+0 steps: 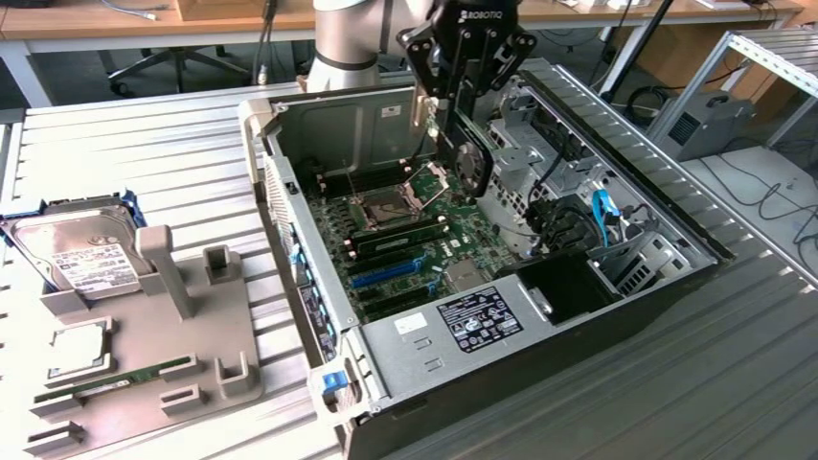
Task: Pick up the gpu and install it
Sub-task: 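Pick up the gpu and move the gpu toward the slot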
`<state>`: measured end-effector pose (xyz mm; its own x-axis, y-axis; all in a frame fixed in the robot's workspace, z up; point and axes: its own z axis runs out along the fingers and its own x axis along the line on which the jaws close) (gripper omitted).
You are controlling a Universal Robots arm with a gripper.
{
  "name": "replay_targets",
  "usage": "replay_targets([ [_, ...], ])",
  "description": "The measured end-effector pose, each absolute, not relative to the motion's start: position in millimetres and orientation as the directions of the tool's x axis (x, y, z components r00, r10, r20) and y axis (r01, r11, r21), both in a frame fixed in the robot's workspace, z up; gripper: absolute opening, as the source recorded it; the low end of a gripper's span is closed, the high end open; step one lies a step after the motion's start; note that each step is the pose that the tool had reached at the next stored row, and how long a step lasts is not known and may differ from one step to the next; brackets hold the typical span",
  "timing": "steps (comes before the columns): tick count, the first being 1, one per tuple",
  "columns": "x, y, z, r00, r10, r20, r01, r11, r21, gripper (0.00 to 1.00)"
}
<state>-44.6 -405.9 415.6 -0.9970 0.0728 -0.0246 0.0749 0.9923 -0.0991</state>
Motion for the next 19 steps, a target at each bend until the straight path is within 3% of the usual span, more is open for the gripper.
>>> replay_targets([
  [19,-39,-393,404,-0.997,0.073,-0.025,0.075,0.992,-0.099,0.26],
])
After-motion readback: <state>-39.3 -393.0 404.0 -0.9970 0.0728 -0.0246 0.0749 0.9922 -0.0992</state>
